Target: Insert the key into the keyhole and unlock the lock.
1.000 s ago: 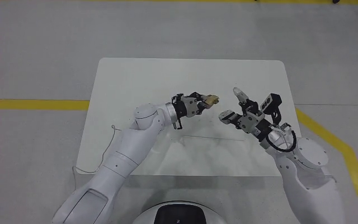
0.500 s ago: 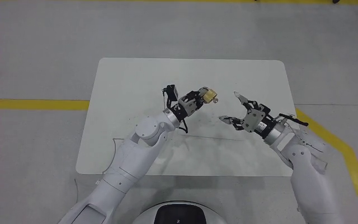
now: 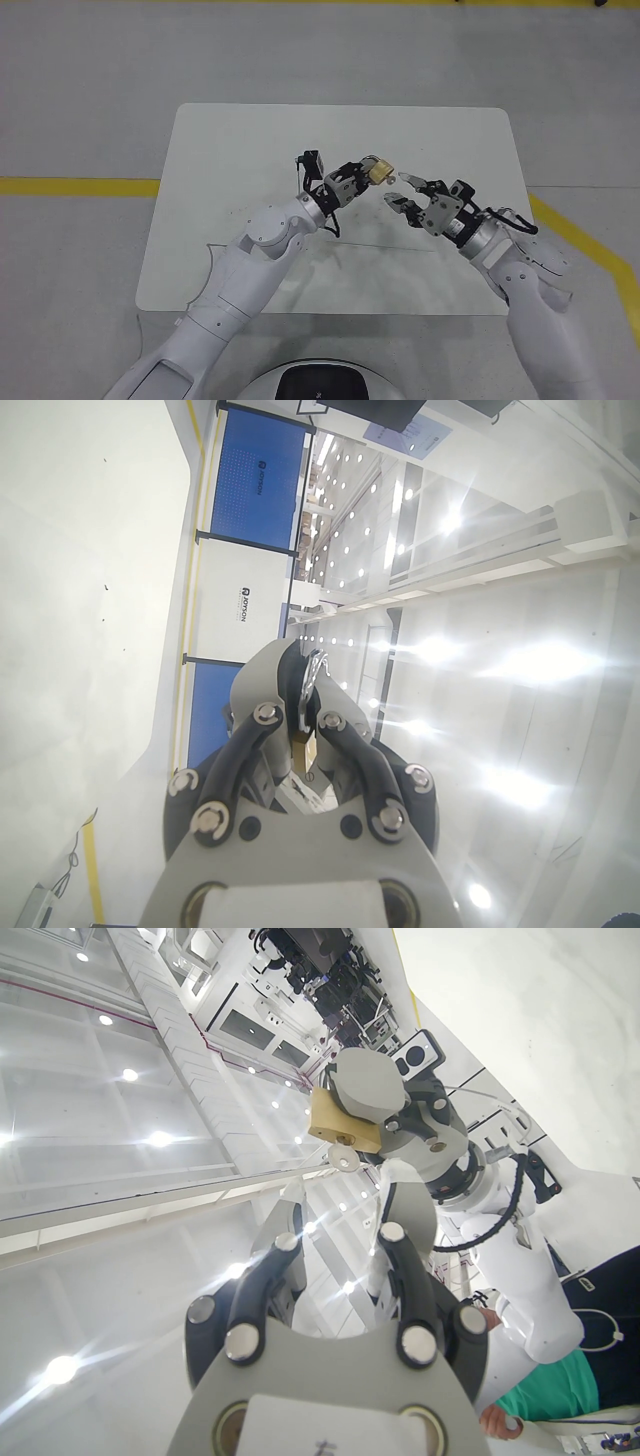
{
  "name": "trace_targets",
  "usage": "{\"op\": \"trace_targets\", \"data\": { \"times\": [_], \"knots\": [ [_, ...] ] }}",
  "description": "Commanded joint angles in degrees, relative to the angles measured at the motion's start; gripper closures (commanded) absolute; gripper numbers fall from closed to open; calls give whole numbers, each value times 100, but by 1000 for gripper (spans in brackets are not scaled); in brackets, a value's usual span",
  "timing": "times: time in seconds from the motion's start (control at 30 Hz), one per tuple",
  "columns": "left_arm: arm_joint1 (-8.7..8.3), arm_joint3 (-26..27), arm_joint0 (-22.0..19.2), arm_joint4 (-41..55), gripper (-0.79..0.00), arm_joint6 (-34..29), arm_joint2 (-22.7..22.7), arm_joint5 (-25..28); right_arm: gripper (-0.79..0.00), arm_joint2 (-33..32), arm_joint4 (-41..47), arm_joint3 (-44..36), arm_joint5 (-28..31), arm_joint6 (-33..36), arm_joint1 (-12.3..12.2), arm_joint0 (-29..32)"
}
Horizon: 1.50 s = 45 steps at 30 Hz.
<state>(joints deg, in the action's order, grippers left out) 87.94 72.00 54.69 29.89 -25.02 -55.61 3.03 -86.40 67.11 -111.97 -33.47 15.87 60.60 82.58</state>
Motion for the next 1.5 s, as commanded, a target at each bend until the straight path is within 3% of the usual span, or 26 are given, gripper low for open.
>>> {"op": "trace_targets", "data": {
  "times": [0.0, 0.17, 0.33, 0.47, 0.97, 1.27, 1.47],
  "knots": [
    [0, 24, -8, -30, 0, 7, -9, -38, -283, 44, -61, 17, 33, -23, 5, -43],
    [-8, 116, -3, -108, 0, 9, -55, -124, -259, 209, -231, 133, 61, -62, 19, -185],
    [-2, 191, -11, -177, 0, 31, -51, -193, -172, 255, -352, 300, 116, -69, 27, -332],
    [7, 203, -34, -193, 0, 36, -52, -225, 0, 197, -340, 338, 139, -14, 27, -362],
    [57, -6, -223, -369, 0, 97, -29, -117, 0, 166, -171, 493, 30, -107, 49, -482],
    [50, -65, -295, -973, 0, 102, 25, 191, 0, 114, 1411, 932, -860, -594, 110, -794],
    [44, -54, -252, -1000, 0, 40, -45, 365, 0, 69, 1871, 995, -975, -926, 126, -910]
  ]
}}
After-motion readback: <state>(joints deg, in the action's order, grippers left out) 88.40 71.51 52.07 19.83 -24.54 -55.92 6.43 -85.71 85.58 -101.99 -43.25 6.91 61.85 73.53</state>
